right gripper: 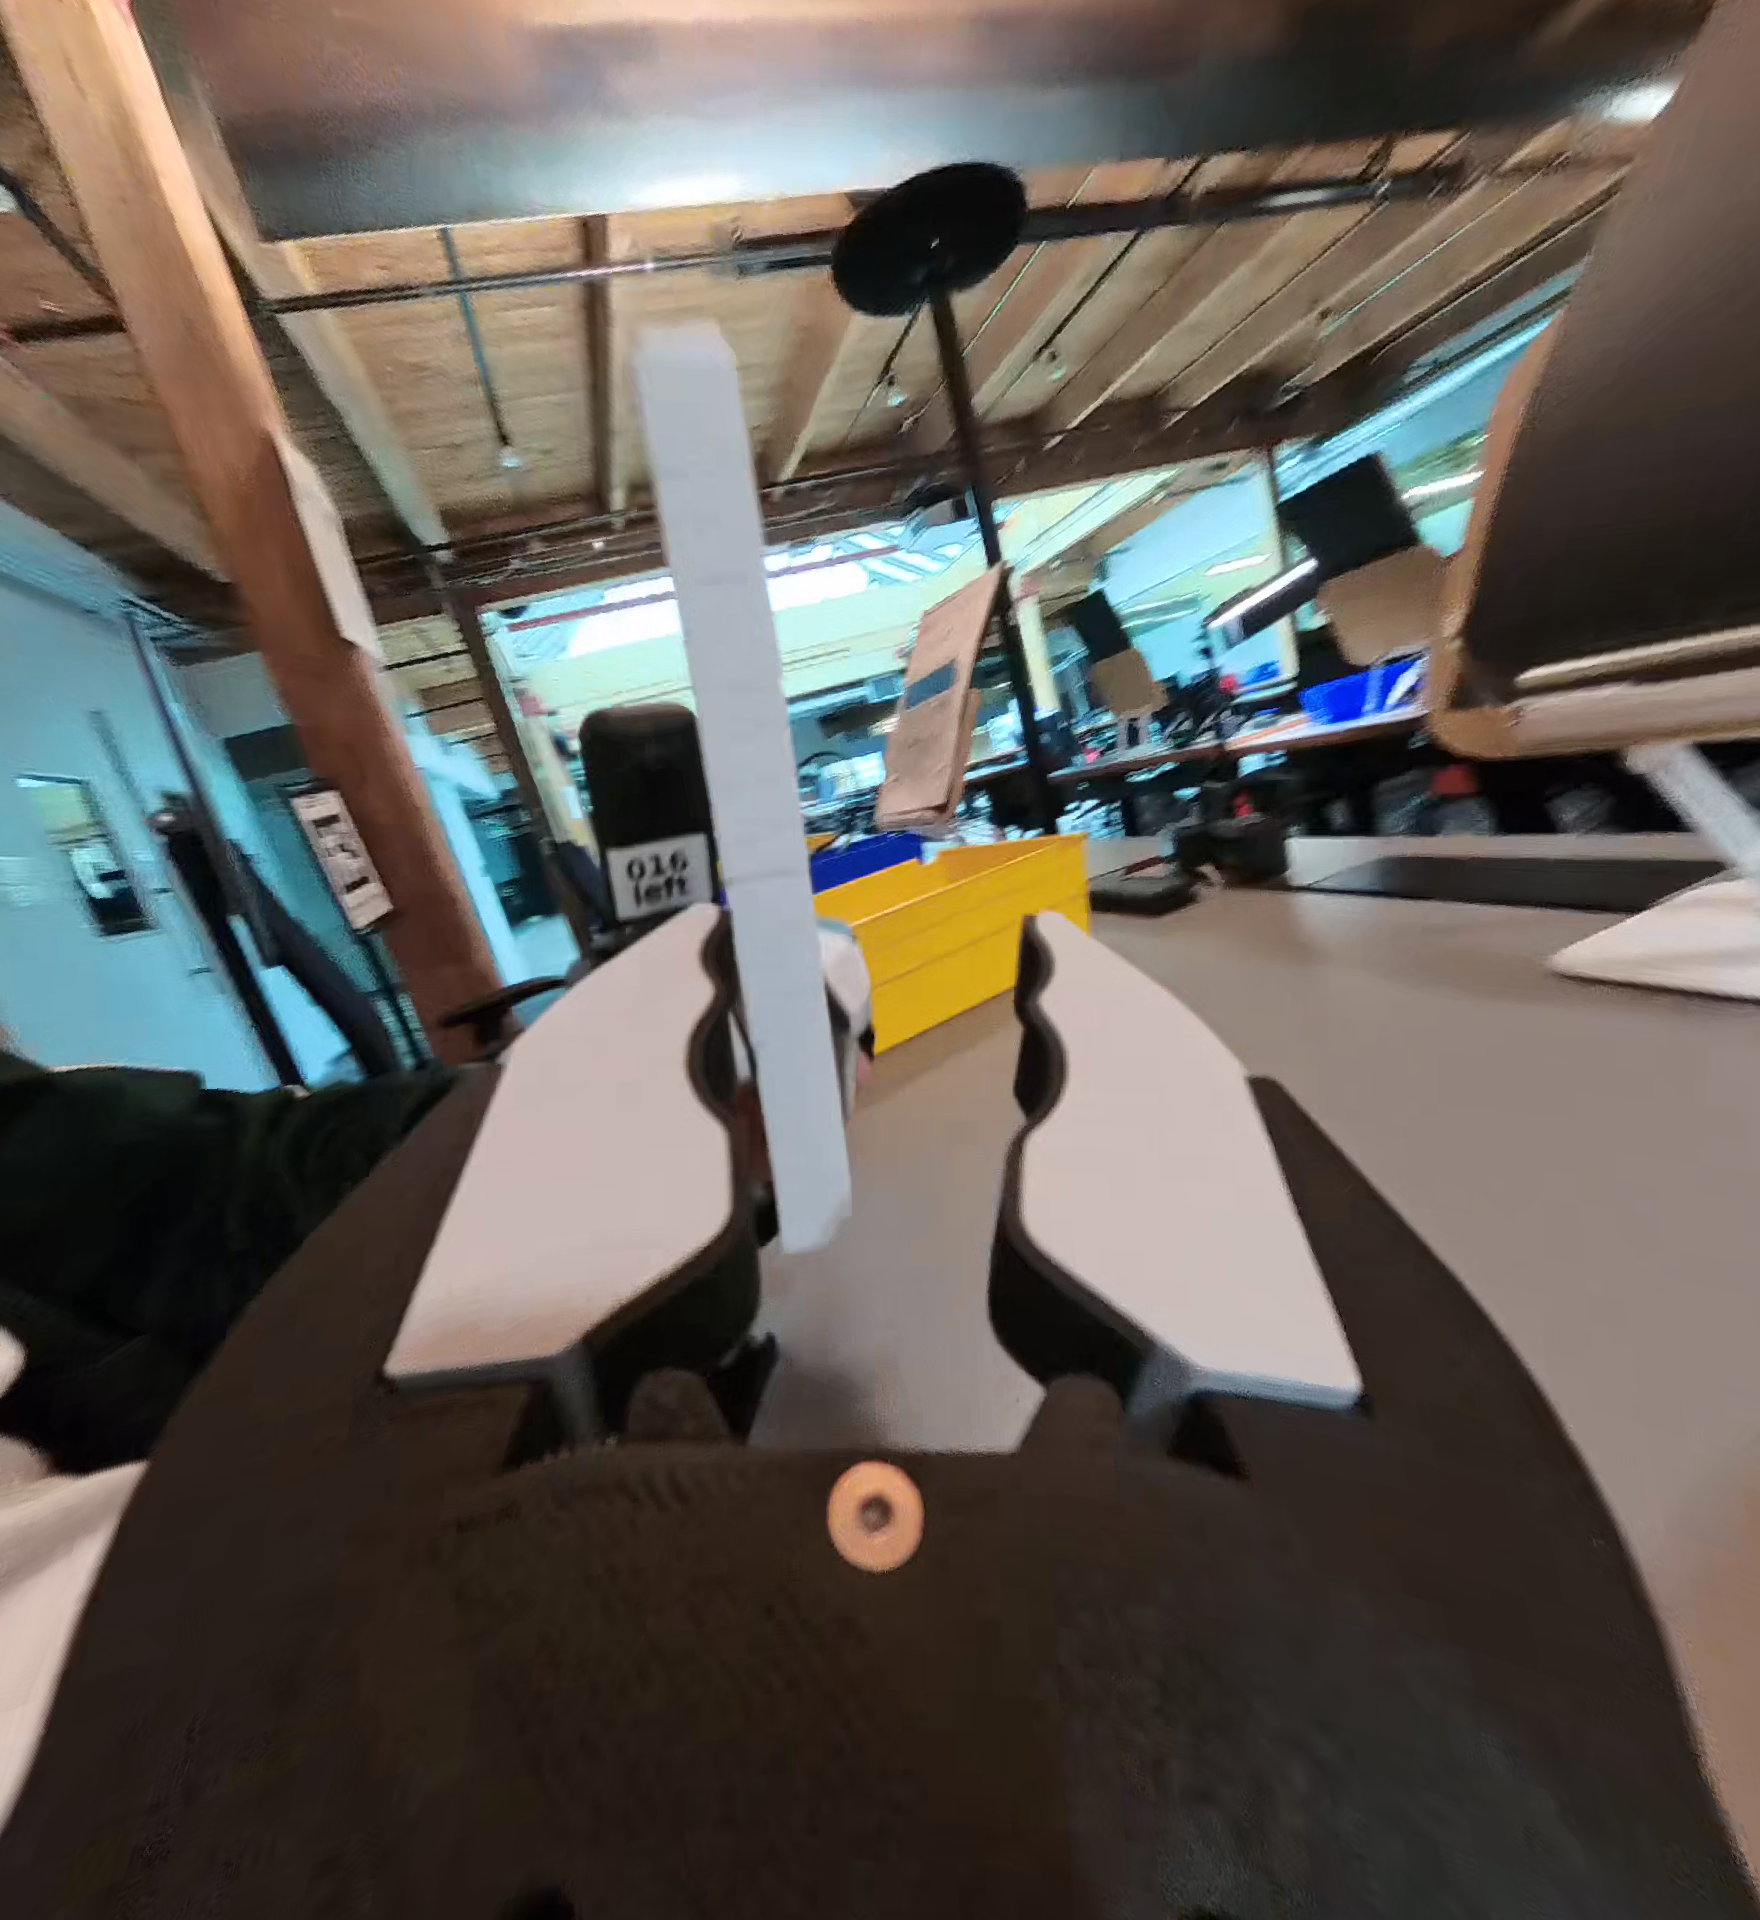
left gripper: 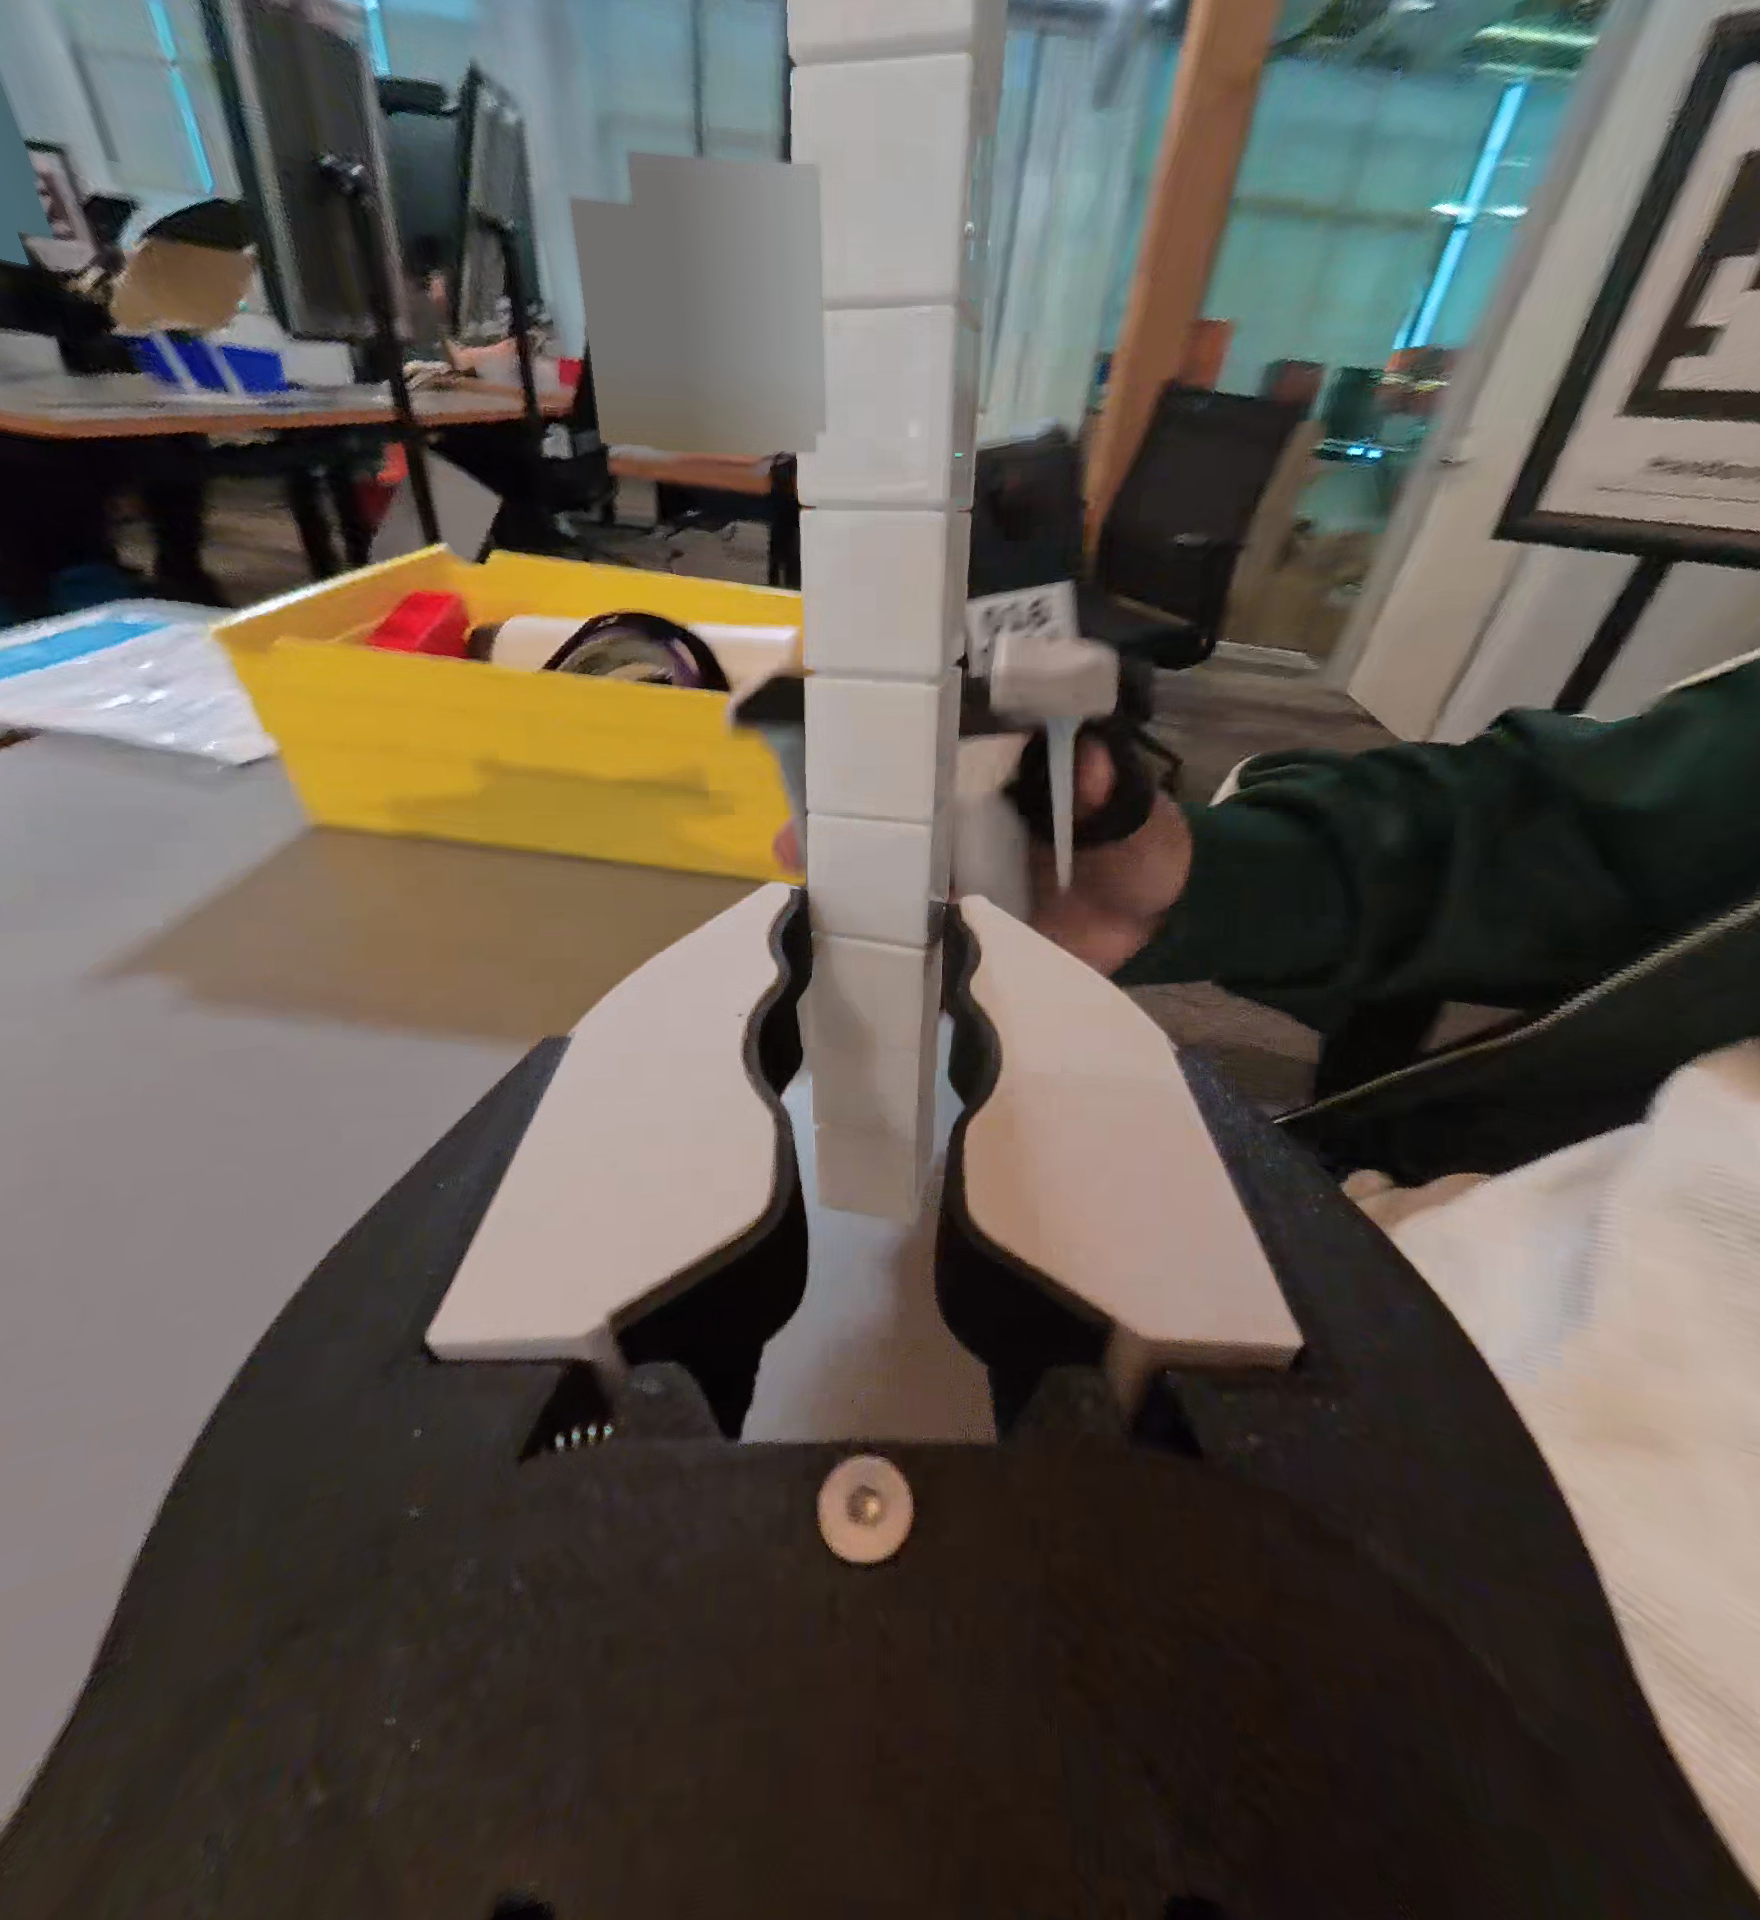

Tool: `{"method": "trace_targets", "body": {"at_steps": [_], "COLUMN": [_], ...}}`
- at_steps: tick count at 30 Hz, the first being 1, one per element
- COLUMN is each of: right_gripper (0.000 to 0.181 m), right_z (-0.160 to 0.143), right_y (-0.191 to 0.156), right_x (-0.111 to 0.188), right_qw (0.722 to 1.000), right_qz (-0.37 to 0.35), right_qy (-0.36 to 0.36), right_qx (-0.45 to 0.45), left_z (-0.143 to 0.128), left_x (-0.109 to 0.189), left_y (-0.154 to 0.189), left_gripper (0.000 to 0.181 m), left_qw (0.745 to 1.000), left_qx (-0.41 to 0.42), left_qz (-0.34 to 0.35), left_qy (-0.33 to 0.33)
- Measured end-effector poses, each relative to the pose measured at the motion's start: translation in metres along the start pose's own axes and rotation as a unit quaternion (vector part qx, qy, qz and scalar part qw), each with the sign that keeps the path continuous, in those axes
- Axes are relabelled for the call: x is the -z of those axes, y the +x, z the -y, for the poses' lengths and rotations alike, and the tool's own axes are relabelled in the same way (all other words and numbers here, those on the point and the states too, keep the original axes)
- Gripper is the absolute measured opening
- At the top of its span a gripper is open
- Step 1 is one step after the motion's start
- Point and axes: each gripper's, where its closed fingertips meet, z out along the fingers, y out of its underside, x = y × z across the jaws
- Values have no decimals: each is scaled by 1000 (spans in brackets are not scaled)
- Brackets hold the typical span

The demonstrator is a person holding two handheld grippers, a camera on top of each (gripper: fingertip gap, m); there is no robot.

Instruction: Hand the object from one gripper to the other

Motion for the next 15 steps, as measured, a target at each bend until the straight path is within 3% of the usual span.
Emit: {"method": "trace_targets", "body": {"at_steps": [5, 15], "right_gripper": [48, 34], "right_z": [-3, -30], "right_y": [-8, -29], "right_x": [-2, -16], "right_qw": [998, 992], "right_qz": [-13, 4], "right_qy": [-22, -88], "right_qx": [50, 91], "left_z": [-23, -28], "left_x": [-13, -20], "left_y": [-3, 12], "left_gripper": [23, 22], "left_qw": [999, 1000], "left_qx": [44, 29], "left_qz": [12, -5], "left_qy": [-8, 0]}}
